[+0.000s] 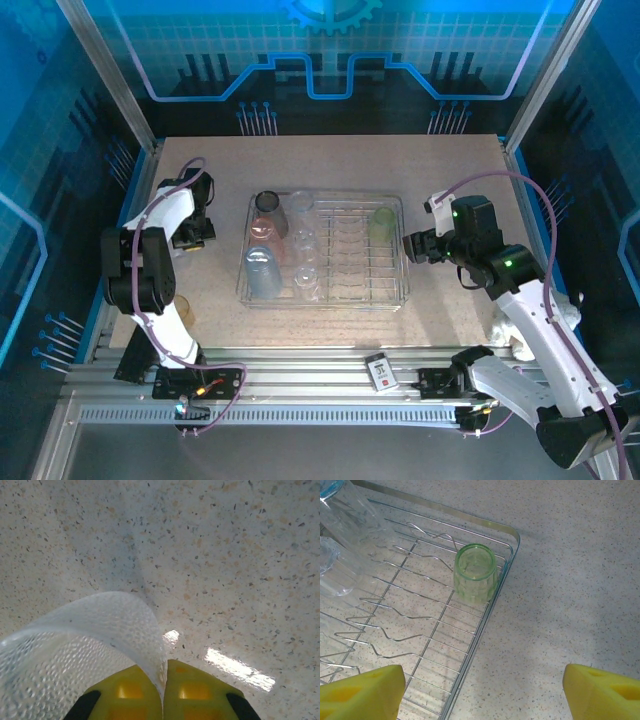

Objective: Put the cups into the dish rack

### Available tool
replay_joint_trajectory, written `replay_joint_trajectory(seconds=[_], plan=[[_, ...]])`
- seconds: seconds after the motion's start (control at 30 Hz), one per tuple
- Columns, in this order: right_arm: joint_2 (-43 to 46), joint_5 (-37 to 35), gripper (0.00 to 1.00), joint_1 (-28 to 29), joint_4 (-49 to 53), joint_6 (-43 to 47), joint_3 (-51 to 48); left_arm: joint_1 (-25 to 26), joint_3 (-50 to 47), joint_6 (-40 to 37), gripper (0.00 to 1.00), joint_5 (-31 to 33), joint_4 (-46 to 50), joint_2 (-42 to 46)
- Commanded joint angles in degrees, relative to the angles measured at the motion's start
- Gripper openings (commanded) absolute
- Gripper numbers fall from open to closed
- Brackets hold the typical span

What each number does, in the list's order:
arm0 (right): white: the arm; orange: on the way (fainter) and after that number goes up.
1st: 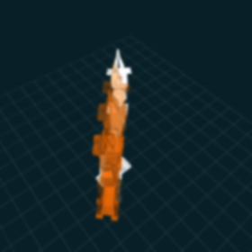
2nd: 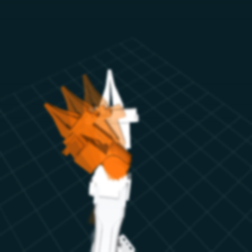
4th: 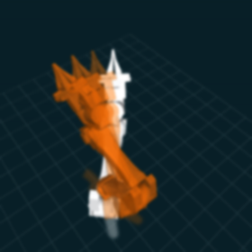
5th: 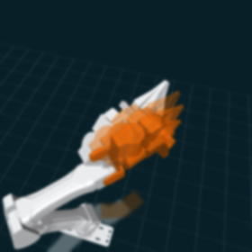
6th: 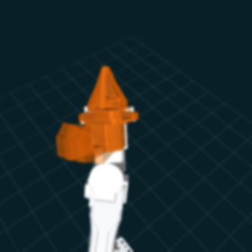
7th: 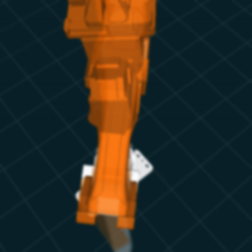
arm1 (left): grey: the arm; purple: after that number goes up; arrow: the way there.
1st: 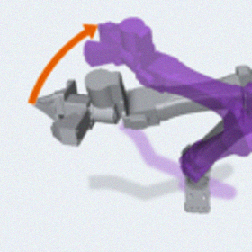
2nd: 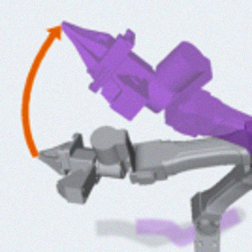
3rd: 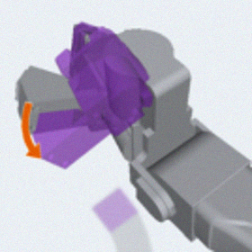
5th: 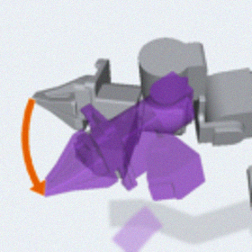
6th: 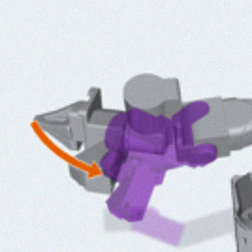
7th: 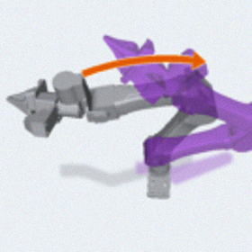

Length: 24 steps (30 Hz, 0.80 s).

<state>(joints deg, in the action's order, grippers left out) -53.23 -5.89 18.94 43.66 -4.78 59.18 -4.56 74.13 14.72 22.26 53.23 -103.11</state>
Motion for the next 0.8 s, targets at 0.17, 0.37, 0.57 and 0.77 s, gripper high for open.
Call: replay_joint_trajectory(seconds=[0.17,0.37,0.57,0.77], plan=[[3.35,-2.42,0.82,-1.39,-5.86,-4.14,-2.66,-0.36,-1.09,0.11,0.00,-15.35,-1.04,16.70],[5.32,2.25,0.90,-2.40,-12.48,-9.67,-4.25,-0.28,-1.12,4.07,0.00,-30.87,-7.20,31.14],[-0.01,9.71,1.00,-7.01,-5.10,-14.08,3.24,-0.12,0.71,11.10,0.00,-49.68,-16.09,37.94],[-2.97,24.75,1.00,-10.94,-7.76,-19.50,7.78,7.42,0.42,18.76,0.00,-62.04,-28.75,38.71]])
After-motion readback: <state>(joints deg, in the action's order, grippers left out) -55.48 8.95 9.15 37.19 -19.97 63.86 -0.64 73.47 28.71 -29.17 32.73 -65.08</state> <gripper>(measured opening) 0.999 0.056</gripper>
